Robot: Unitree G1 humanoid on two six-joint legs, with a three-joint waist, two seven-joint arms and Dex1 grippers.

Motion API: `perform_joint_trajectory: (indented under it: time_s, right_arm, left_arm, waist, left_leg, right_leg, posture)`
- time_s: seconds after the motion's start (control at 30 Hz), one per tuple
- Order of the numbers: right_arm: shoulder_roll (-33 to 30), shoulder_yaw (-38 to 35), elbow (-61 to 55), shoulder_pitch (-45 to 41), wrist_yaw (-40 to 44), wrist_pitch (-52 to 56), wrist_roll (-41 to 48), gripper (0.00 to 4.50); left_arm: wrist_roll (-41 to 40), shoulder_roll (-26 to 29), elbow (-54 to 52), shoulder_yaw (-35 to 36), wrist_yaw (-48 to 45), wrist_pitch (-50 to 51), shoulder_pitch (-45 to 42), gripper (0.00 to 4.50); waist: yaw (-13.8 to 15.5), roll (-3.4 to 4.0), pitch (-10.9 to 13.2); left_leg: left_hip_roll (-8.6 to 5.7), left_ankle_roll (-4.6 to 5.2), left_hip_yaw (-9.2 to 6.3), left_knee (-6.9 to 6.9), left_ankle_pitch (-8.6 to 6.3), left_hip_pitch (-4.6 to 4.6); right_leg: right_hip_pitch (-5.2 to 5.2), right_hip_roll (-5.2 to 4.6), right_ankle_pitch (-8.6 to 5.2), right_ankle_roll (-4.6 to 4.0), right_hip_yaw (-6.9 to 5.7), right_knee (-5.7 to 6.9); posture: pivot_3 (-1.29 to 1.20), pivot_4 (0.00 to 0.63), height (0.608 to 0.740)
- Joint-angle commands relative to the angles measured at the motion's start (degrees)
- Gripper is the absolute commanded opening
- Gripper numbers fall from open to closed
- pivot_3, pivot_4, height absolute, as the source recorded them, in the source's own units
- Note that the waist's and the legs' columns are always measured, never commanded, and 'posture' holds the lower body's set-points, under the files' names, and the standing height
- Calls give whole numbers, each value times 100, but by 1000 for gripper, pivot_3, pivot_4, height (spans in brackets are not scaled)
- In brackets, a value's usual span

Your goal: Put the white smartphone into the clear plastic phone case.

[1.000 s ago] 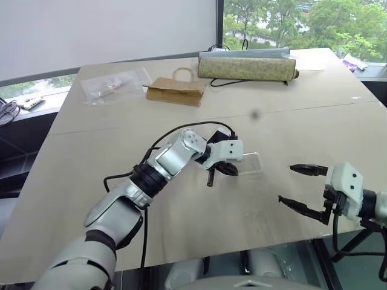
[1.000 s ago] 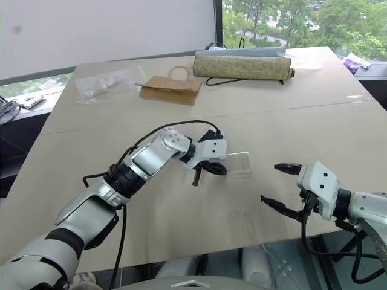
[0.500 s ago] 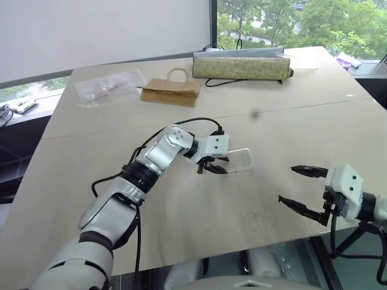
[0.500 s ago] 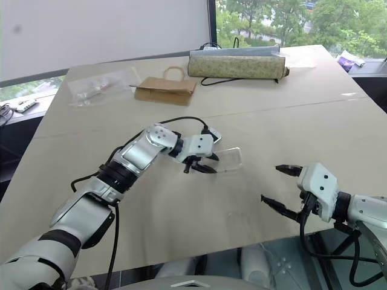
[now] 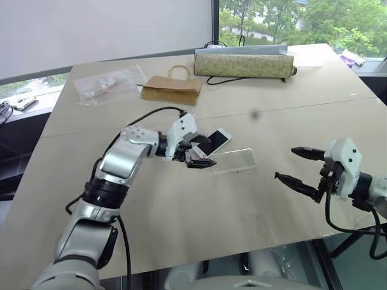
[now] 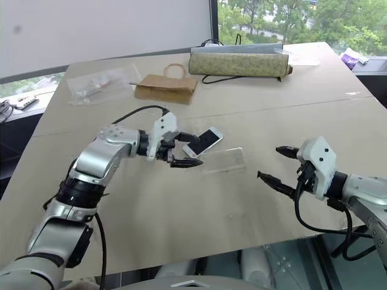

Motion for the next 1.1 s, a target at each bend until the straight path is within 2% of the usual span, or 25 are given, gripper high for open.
perform_joint_trajectory:
  time_s: [0.03, 0.17, 0.27, 0.57, 0.67, 0.77, 0.83, 0.87, 0.93, 1.1]
  right_arm:
    - [40, 204, 83, -523, -144, -164, -194, 4500]
    - [111, 590, 269, -882, -96, -210, -349, 4500]
    - [102, 743, 305, -893, -21, -270, -460, 4500]
    - [76, 500, -81, -521, 110, -255, -229, 4500]
    - [65, 448, 48, -720, 53, -28, -66, 4500]
    - [65, 1024, 609, -1595, 71, -317, -651, 4500]
    - [307, 1688, 1303, -2593, -50, -550, -1317, 4500]
    - [409, 2002, 1592, -3018, 19, -575, -1524, 4500]
    - [698, 2558, 2314, -3798, 230, -716, -1909, 4500]
    - [1586, 3730, 4983, -5328, 442, -1973, -3236, 4500]
  left_arm:
    - [-79, 8, -335, 562, 684, 112, 396, 4401]
    - [252, -140, -30, 579, 1611, 552, 347, 4401]
    - [366, -251, 54, 419, 1876, 694, 258, 4401]
    - [365, -240, 196, 97, 1617, 525, 200, 4401]
    - [404, -158, 300, 132, 1564, 355, 232, 4401]
    - [326, -60, 206, 280, 1499, 112, 435, 4401]
    - [111, -120, 32, 534, 1498, 4, 658, 4401]
    - [36, -131, -40, 617, 1512, -8, 742, 4401]
    - [-153, -221, -222, 843, 1580, -54, 937, 4401]
    - [-597, -288, -1006, 1299, 1794, 210, 1563, 4401]
  waist:
    - [-9, 0, 0]
    - [53, -1, 0]
    - [128, -1, 0]
    - [140, 0, 0]
    - [131, 0, 0]
    - [114, 1, -1]
    - [47, 2, -1]
    - [-56, 2, -1]
    - [-85, 2, -1]
    - [-146, -2, -3]
  left_leg:
    - [0, 0, 5, 0, 0, 1]
    - [1, -1, -1, -1, 0, 0]
    - [-3, -1, 2, 0, 0, -2]
    - [-4, -1, 0, 0, 0, -36]
    - [-5, -1, 4, 5, 0, -35]
    - [-5, -1, 5, 6, 0, -33]
    - [-2, -1, 8, 7, 1, -31]
    - [-2, -1, 11, 7, 1, -30]
    - [0, -2, 20, 1, 1, -23]
    - [2, -2, 12, -6, 1, -35]
  right_leg:
    - [-2, -1, 0, 0, 8, 2]
    - [-5, -1, 1, -1, -3, 5]
    - [-6, 0, 1, -1, -1, 3]
    - [-41, -6, 1, -1, -1, 2]
    - [-40, -6, 2, -1, 3, 4]
    - [-40, -5, 2, -2, 5, 7]
    - [-40, -2, 3, -2, 7, 10]
    - [-41, -4, 3, -3, 9, 11]
    - [-44, -3, 3, -3, 19, 14]
    - [-55, -6, 3, -4, 8, 4]
  posture:
    - [0, 150, 740]
    - [0, 150, 740]
    - [0, 150, 740]
    - [0, 150, 740]
    - [0, 150, 740]
    - [0, 150, 740]
    - [0, 150, 740]
    - [0, 150, 740]
    - [0, 150, 740]
    - [0, 150, 740]
